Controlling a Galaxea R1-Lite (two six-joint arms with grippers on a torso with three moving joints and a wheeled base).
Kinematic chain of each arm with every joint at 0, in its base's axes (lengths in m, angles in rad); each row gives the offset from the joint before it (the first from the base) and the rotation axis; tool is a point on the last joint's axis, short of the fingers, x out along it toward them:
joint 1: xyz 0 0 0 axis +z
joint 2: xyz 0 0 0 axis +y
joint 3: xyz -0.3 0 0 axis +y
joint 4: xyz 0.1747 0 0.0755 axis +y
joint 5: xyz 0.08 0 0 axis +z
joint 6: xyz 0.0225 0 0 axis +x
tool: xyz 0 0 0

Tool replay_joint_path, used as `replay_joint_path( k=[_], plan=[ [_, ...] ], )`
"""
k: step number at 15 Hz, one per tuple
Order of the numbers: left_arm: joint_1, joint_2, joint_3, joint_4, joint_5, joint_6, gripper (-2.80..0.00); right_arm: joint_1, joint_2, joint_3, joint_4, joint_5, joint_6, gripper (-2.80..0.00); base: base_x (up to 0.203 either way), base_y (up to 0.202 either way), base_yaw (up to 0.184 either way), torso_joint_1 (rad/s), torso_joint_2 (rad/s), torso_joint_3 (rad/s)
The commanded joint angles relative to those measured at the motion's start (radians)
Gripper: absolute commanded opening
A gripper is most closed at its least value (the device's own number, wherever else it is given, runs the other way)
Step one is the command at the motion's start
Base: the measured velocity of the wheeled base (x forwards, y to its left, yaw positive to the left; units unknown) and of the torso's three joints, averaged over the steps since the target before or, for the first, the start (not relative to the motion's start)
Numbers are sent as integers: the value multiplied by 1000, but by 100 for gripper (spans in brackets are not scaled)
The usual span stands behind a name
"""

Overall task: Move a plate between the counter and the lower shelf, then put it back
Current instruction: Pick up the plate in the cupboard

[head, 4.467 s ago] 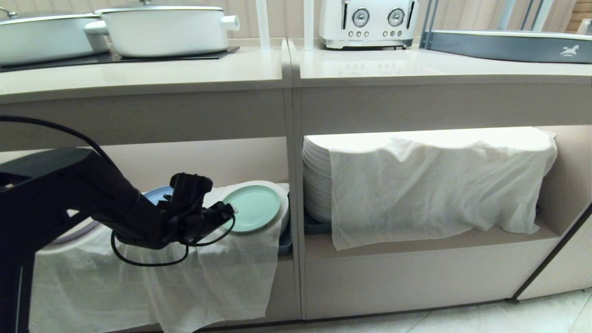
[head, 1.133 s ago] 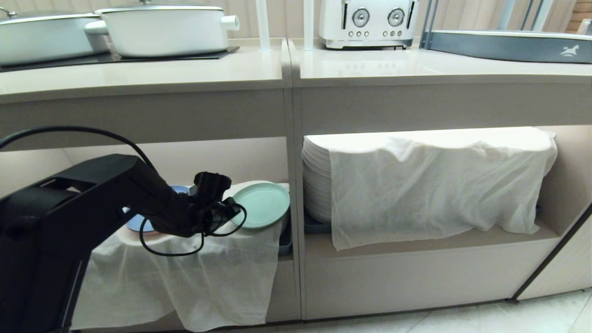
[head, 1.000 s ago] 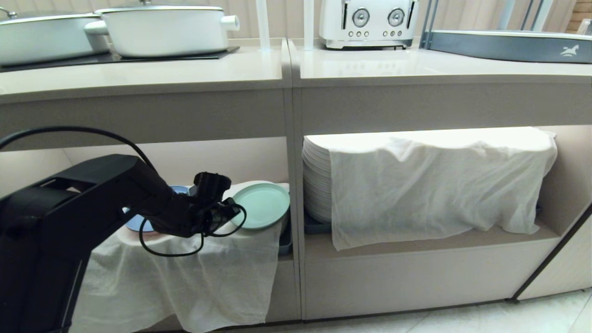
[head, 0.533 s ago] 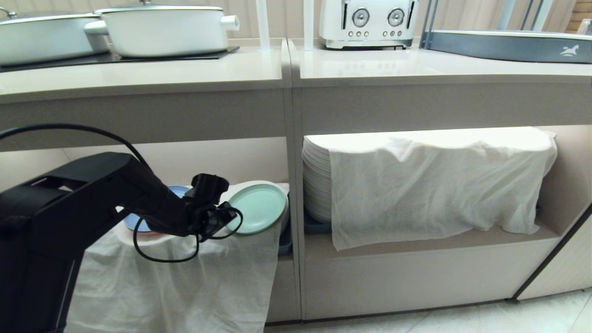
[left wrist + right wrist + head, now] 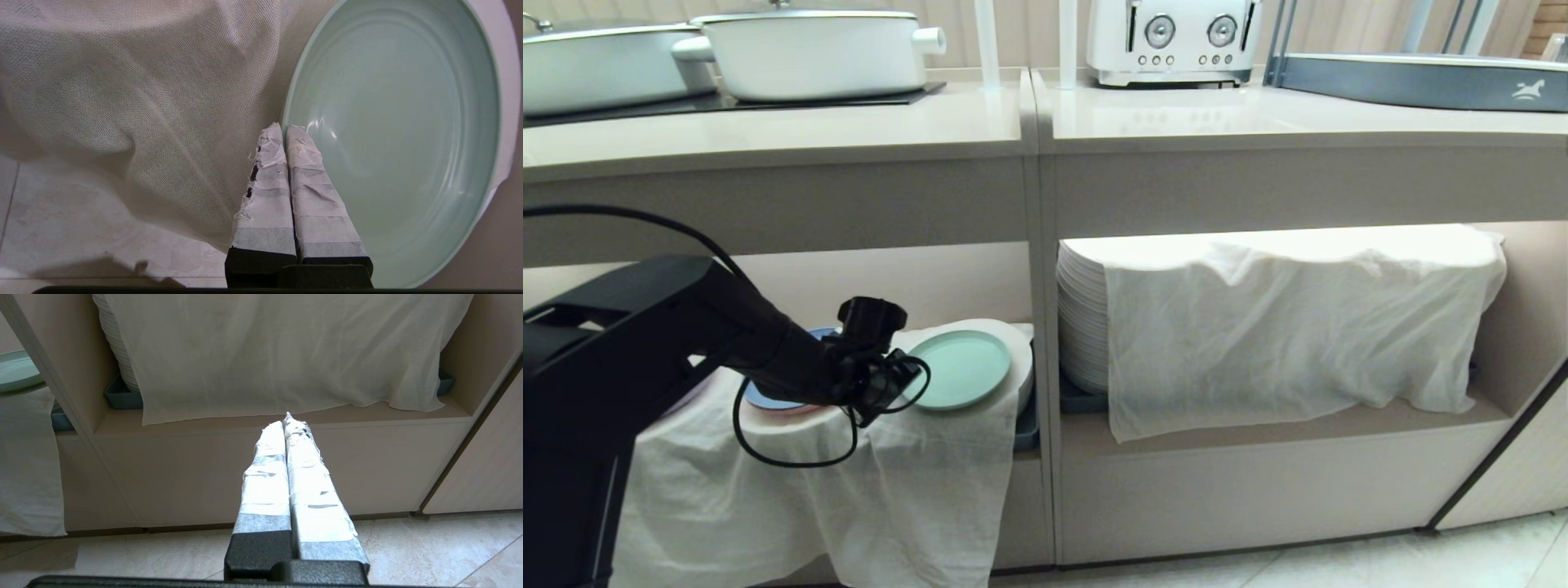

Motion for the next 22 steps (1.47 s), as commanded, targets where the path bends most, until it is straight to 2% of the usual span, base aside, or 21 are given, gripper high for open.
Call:
replay_joint_path(
  k=[1, 8, 13, 22],
  plan=[
    [8, -23, 7, 16, -1, -16, -280, 0, 0, 0, 0, 0, 0, -280, 0, 0, 0, 0, 0, 0],
    [1, -39, 64, 25, -5, -21, -280, 0, 0, 0, 0, 0, 0, -280, 0, 0, 0, 0, 0, 0],
    [-2, -68, 67, 31, -28, -124, -280, 0, 0, 0, 0, 0, 0, -280, 0, 0, 0, 0, 0, 0],
    [-13, -57, 64, 29, -27, -122, -280, 0, 0, 0, 0, 0, 0, -280, 0, 0, 0, 0, 0, 0]
  ],
)
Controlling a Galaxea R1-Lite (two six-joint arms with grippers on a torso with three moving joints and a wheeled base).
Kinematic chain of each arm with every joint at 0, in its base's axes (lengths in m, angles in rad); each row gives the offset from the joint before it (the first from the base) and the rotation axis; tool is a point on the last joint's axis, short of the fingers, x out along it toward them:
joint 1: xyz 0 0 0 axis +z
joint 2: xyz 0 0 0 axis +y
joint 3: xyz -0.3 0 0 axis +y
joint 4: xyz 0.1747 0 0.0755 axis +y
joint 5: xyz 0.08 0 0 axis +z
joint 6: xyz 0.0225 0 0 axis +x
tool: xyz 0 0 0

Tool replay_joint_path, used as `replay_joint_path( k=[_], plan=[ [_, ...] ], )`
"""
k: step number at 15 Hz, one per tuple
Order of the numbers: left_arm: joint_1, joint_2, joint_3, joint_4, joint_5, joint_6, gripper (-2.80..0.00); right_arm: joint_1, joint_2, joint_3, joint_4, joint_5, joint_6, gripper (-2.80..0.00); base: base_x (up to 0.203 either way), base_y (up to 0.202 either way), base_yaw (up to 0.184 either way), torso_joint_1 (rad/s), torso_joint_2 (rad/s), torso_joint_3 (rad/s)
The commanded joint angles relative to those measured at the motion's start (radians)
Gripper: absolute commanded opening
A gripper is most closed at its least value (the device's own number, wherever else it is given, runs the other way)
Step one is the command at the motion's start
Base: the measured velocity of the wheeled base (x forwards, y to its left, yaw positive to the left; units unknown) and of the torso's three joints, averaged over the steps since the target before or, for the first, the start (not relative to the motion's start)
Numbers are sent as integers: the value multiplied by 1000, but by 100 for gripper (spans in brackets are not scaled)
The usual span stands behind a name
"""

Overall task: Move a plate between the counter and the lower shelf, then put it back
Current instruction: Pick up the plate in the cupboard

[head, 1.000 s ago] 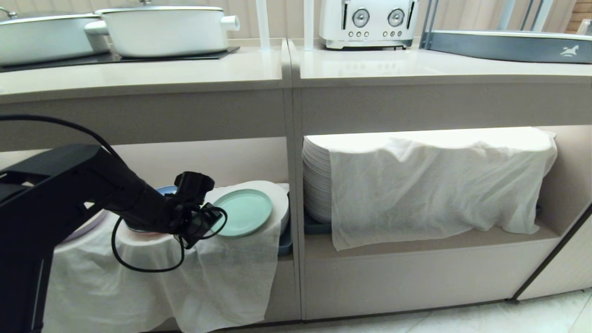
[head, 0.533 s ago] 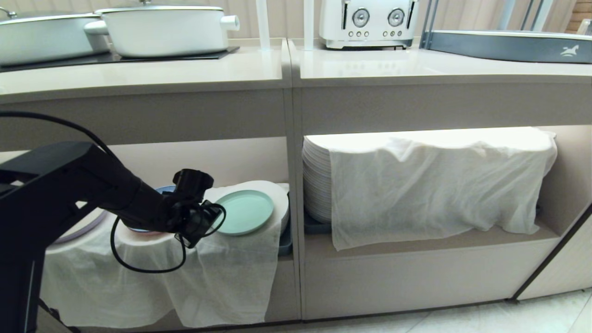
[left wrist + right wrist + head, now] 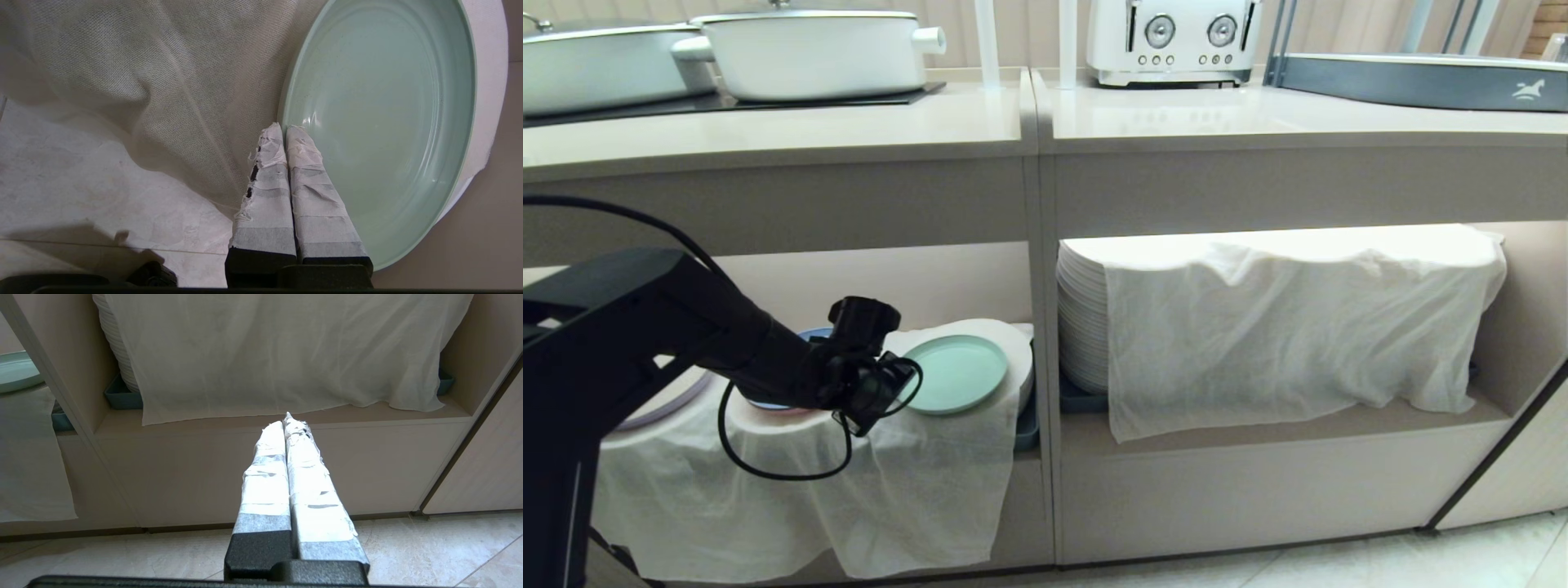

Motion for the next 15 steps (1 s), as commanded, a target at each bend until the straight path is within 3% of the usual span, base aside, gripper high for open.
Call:
replay_joint_path(
  k=[1, 14, 15],
  plan=[
    [-6, 8, -1, -3, 2, -6, -280, 0, 0, 0, 0, 0, 0, -280, 0, 0, 0, 0, 0, 0],
    [-15, 35, -13, -11, 2, -6, -280, 0, 0, 0, 0, 0, 0, -280, 0, 0, 0, 0, 0, 0],
    [-15, 35, -13, -11, 2, -6, 0, 0, 0, 0, 0, 0, 0, -280, 0, 0, 0, 0, 0, 0]
  ],
)
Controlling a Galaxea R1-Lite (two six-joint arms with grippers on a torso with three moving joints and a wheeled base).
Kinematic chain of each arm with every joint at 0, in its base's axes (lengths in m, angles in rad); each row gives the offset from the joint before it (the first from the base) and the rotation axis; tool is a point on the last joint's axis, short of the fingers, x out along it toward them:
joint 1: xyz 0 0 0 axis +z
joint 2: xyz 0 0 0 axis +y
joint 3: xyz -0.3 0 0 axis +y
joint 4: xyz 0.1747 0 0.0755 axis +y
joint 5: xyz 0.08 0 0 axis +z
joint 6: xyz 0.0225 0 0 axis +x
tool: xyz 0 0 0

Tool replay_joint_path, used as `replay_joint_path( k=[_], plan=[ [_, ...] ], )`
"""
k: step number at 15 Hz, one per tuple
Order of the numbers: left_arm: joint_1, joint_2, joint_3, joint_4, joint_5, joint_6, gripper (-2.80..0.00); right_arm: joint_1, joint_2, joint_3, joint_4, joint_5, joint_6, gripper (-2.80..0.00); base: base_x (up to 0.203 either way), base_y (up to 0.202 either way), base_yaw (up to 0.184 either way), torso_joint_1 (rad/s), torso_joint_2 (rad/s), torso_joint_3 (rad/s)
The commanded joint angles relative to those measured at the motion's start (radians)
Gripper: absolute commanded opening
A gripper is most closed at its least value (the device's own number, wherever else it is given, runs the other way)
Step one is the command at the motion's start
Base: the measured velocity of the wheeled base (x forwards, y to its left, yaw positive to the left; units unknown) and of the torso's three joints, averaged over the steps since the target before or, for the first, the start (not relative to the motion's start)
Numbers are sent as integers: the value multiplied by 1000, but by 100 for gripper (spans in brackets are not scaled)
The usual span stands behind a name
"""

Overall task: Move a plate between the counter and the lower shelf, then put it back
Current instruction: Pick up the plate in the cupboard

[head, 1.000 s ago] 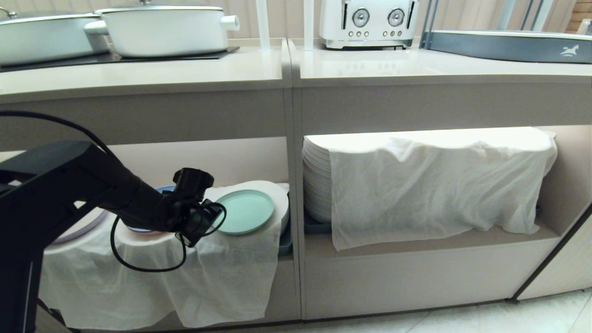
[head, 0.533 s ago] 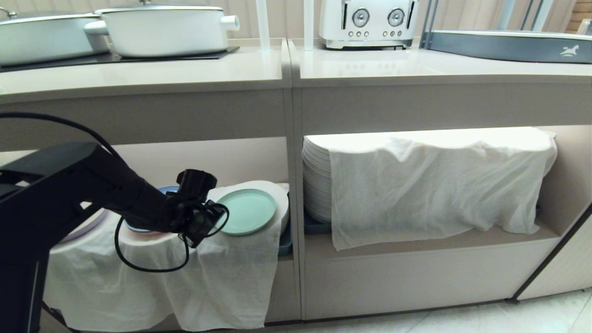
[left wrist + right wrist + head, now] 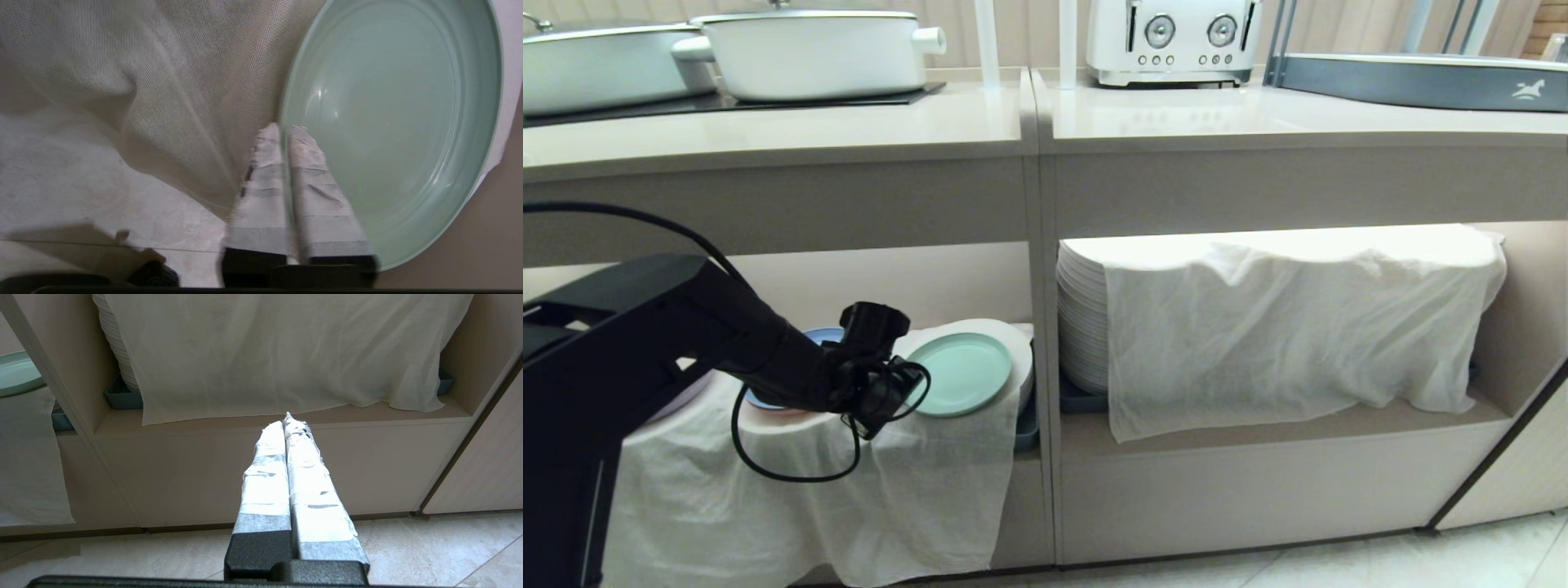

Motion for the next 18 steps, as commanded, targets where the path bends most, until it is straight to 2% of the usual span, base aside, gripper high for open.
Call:
replay_joint_path(
  k=[1, 12, 18],
  plan=[
    [0, 2, 0, -1, 1, -5, 0, 0, 0, 0, 0, 0, 0, -280, 0, 0, 0, 0, 0, 0],
    [2, -5, 2, 8, 4, 10, 0, 0, 0, 0, 0, 0, 0, -280, 0, 0, 0, 0, 0, 0],
    [-28, 29, -22, 6, 12, 20, 0, 0, 0, 0, 0, 0, 0, -280, 0, 0, 0, 0, 0, 0]
  ],
)
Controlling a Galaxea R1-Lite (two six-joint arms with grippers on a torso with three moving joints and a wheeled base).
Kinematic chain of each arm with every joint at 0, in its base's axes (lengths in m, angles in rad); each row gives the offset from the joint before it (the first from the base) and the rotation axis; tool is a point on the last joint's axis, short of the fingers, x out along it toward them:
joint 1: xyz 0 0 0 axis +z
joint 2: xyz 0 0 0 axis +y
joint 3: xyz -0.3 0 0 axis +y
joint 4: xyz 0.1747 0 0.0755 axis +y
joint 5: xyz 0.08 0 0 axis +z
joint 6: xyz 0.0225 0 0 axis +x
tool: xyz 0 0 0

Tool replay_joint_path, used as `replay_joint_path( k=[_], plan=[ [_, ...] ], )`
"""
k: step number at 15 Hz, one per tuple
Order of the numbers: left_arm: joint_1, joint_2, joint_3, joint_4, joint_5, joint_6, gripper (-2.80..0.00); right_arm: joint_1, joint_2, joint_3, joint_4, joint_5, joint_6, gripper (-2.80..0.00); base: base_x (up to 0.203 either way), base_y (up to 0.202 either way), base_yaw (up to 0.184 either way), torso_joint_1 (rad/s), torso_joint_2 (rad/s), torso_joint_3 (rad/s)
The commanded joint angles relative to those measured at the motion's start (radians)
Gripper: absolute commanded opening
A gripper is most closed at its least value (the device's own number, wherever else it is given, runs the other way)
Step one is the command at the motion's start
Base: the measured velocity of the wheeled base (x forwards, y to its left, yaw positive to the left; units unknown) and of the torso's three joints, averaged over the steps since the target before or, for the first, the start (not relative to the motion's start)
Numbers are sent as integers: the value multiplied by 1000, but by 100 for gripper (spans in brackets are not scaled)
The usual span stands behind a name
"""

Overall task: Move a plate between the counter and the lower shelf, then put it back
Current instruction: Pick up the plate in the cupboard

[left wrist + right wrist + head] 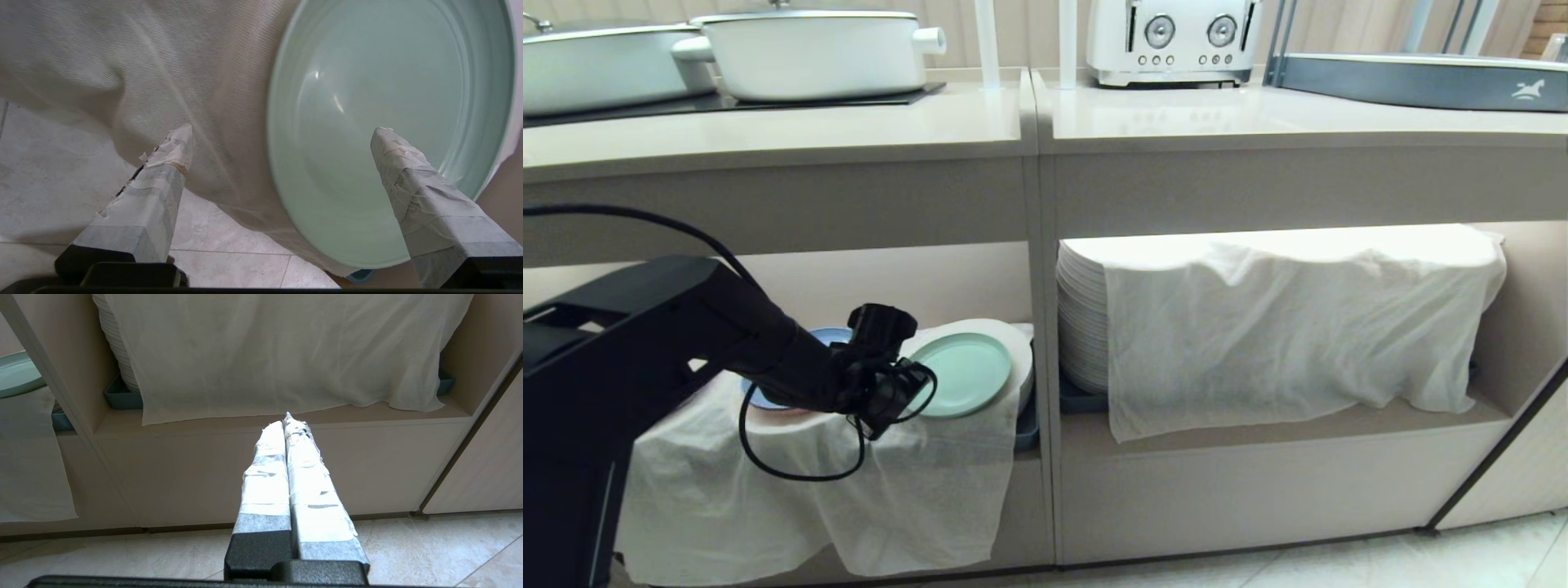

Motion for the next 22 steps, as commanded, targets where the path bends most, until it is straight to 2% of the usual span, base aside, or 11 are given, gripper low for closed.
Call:
replay_joint_path(
  k=[1, 20, 21, 22],
  plan=[
    [-9, 17, -14, 0, 3, -6, 0, 0, 0, 0, 0, 0, 0, -280, 0, 0, 0, 0, 0, 0],
    [-19, 34, -16, -1, 41, -2, 0, 0, 0, 0, 0, 0, 0, -280, 0, 0, 0, 0, 0, 0],
    [-24, 39, -16, -3, 45, -1, -280, 0, 0, 0, 0, 0, 0, -280, 0, 0, 0, 0, 0, 0],
    [-25, 42, -18, -7, 56, -3, -280, 0, 0, 0, 0, 0, 0, -280, 0, 0, 0, 0, 0, 0]
  ],
)
